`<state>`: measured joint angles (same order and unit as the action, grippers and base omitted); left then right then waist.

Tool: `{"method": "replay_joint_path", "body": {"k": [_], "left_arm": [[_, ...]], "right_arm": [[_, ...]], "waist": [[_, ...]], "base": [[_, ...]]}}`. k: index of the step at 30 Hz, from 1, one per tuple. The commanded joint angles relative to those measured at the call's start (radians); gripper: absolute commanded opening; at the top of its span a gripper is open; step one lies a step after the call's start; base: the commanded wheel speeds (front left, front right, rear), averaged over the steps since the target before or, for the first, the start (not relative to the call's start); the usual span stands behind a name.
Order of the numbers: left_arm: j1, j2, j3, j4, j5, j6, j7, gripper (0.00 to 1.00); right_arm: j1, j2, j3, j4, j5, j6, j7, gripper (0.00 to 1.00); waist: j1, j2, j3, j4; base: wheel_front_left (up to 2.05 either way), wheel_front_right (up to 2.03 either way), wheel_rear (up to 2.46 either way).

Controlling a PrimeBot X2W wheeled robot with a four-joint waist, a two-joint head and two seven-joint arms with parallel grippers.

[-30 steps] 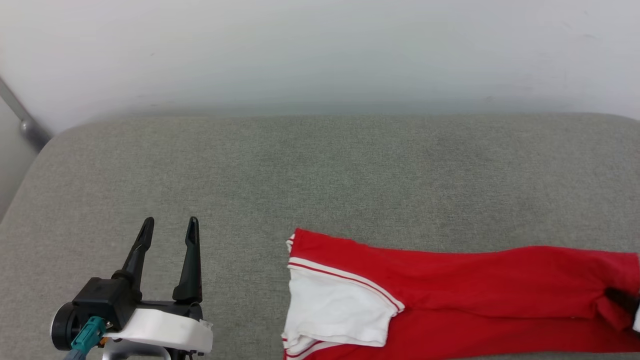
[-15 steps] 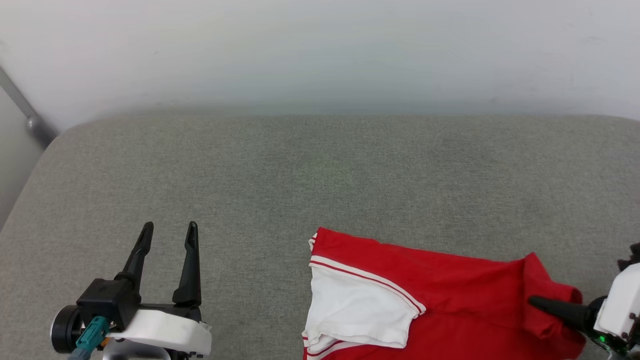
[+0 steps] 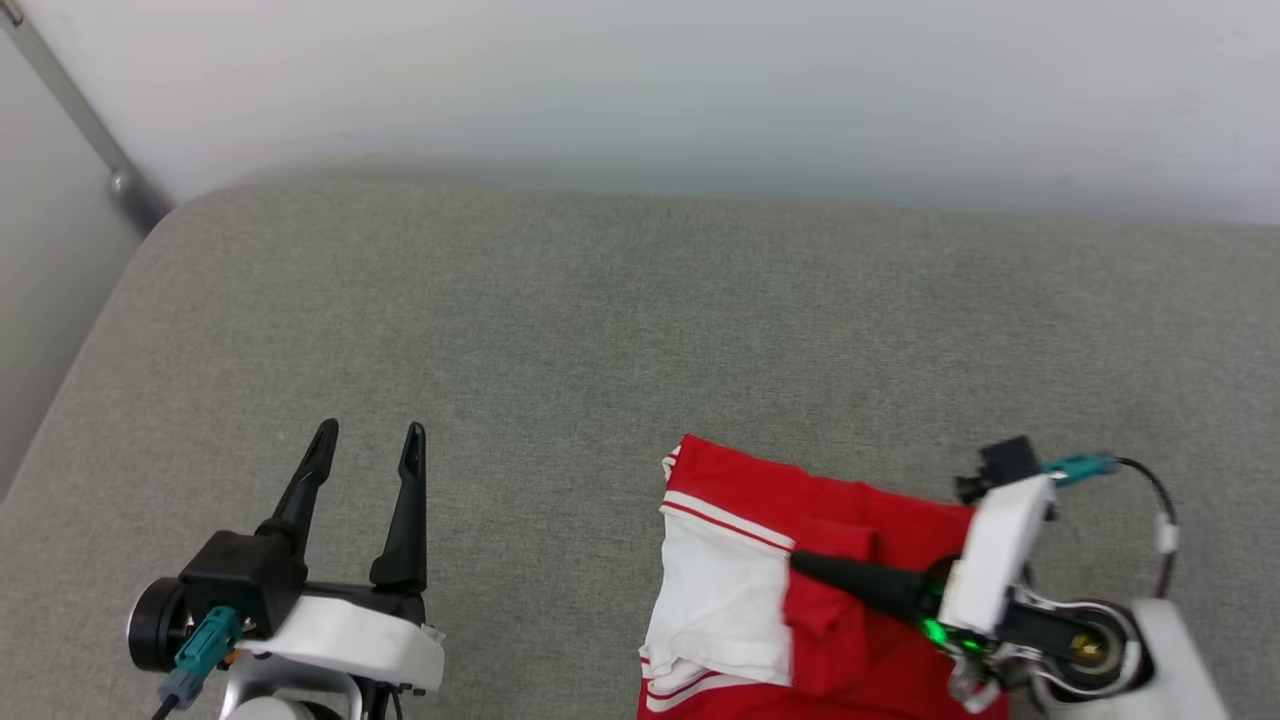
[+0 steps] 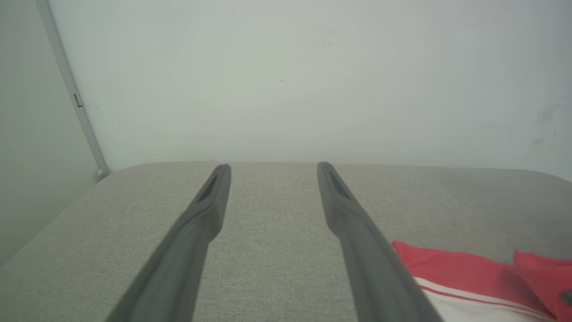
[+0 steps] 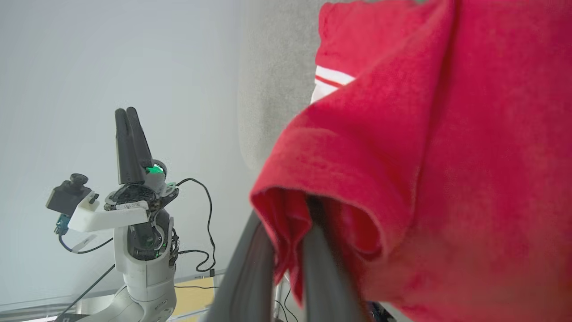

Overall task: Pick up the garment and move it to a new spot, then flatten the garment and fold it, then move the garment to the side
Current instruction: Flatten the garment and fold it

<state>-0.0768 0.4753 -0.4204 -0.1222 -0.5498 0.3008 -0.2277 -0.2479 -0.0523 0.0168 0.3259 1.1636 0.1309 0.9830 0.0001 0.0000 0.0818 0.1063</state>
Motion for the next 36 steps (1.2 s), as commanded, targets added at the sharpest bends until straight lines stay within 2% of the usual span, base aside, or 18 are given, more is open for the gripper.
{"method": "replay_joint_path", "body": {"k": [1, 4, 6, 7, 8, 9, 16, 21, 24, 28, 32, 36], "left_arm": [[-0.021, -0.005, -0.004, 0.005, -0.001, -0.005, -0.005, 1.0], [-0.037, -0.014, -0.012, 0.019, -0.002, -0.019, -0.008, 1.0], [-0.048, -0.02, -0.014, 0.03, -0.002, -0.025, -0.011, 1.0], [-0.054, -0.023, -0.014, 0.035, -0.002, -0.026, -0.013, 1.0], [-0.056, -0.025, -0.014, 0.039, -0.002, -0.028, -0.013, 1.0], [-0.056, -0.026, -0.014, 0.044, -0.002, -0.031, -0.015, 1.0], [-0.039, -0.033, -0.012, 0.061, 0.0, -0.027, -0.022, 1.0], [-0.031, -0.031, -0.013, 0.067, -0.002, -0.028, -0.024, 1.0], [-0.023, -0.034, -0.012, 0.068, -0.01, -0.027, -0.023, 1.0], [-0.01, -0.03, -0.008, 0.068, -0.016, -0.021, -0.023, 1.0], [0.005, -0.026, -0.004, 0.067, -0.018, -0.012, -0.023, 1.0], [0.012, -0.022, 0.0, 0.063, -0.019, -0.003, -0.022, 1.0]], "right_arm": [[-0.025, 0.003, 0.043, 0.014, 0.017, 0.0, -0.031, 0.0], [-0.055, 0.003, 0.157, 0.06, 0.052, 0.0, -0.119, 0.0], [-0.072, 0.003, 0.217, 0.087, 0.036, 0.0, -0.175, 0.0], [-0.082, 0.003, 0.24, 0.103, 0.019, 0.0, -0.206, 0.23], [-0.088, 0.002, 0.26, 0.118, 0.008, 0.0, -0.23, 0.8], [-0.092, 0.002, 0.276, 0.133, 0.0, 0.0, -0.253, 1.0], [-0.127, -0.021, 0.352, 0.14, -0.067, 0.0, -0.324, 1.0], [-0.12, -0.109, 0.429, 0.049, -0.187, 0.0, -0.39, 1.0], [-0.097, -0.169, 0.439, 0.013, -0.285, 0.0, -0.445, 1.0], [-0.056, -0.224, 0.358, 0.007, -0.375, 0.0, -0.52, 1.0], [-0.004, -0.262, 0.225, 0.008, -0.532, 0.0, -0.646, 1.0], [0.057, -0.246, 0.071, -0.025, -0.671, 0.0, -0.773, 1.0]], "waist": [[-0.0001, 0.0, 0.011, 0.01], [-0.0001, 0.0, 0.021, 0.029], [-0.0001, 0.0, 0.025, 0.036], [-0.0001, 0.0, 0.028, 0.039], [-0.0001, 0.0, 0.03, 0.04], [-0.0001, 0.0, 0.031, 0.041], [-0.0001, 0.0, 0.019, 0.026], [-0.0001, 0.0, 0.001, 0.002], [-0.0001, 0.0, -0.011, -0.014], [-0.0001, 0.0, -0.023, -0.034], [-0.0001, 0.0, -0.039, -0.053], [-0.0001, 0.0, -0.047, -0.069]], "base": [[0.0, 0.0, 0.0], [0.0, 0.0, 0.0], [0.0, 0.0, 0.0], [0.0, 0.0, 0.0], [0.0, 0.0, 0.0], [0.0, 0.0, 0.0], [0.0, 0.0, 0.0], [0.0, 0.0, 0.0], [0.0, 0.0, 0.0], [0.0, 0.0, 0.0], [0.0, 0.0, 0.0], [0.0, 0.0, 0.0]]}}
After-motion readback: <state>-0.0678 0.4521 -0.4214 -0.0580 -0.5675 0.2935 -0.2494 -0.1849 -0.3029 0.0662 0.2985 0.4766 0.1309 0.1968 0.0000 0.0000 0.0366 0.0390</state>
